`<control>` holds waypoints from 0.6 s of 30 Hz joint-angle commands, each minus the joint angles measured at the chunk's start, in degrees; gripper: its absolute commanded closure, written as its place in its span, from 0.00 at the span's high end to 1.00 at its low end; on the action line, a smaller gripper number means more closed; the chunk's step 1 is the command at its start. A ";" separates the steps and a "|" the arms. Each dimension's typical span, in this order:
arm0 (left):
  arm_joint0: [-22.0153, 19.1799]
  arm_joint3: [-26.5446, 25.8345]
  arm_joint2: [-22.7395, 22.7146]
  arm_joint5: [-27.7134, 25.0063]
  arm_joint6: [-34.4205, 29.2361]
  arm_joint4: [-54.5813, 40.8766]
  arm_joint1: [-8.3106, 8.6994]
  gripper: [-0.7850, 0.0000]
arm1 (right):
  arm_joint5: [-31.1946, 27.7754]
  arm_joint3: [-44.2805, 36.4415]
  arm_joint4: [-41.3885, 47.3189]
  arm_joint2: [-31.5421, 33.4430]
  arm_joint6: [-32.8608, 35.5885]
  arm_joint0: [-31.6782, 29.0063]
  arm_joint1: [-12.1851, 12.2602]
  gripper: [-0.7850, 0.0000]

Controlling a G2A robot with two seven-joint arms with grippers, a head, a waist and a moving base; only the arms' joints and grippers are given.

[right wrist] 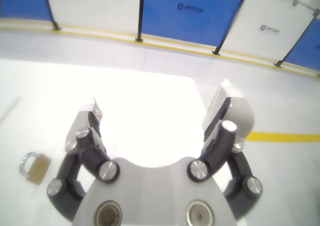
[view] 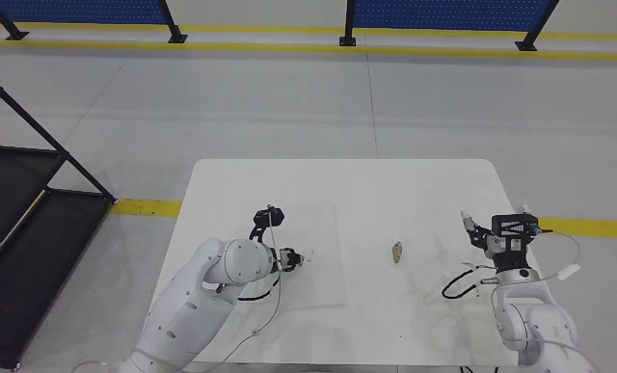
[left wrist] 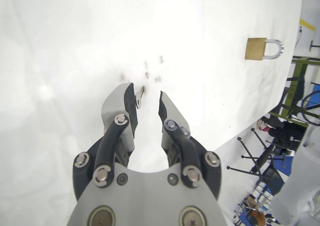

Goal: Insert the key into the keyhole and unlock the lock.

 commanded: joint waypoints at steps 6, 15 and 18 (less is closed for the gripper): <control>-0.72 1.13 0.57 -0.31 -0.18 -0.20 0.08 0.22 | 0.00 0.00 0.00 0.00 0.00 0.00 0.00 1.00; -1.45 2.49 0.96 -0.43 -0.26 -0.65 0.20 0.07 | 0.00 0.00 0.00 0.00 0.00 0.00 0.00 1.00; -1.60 2.74 1.07 -0.49 -0.39 -0.78 0.25 0.00 | 0.00 0.00 0.00 0.00 0.00 0.00 0.00 1.00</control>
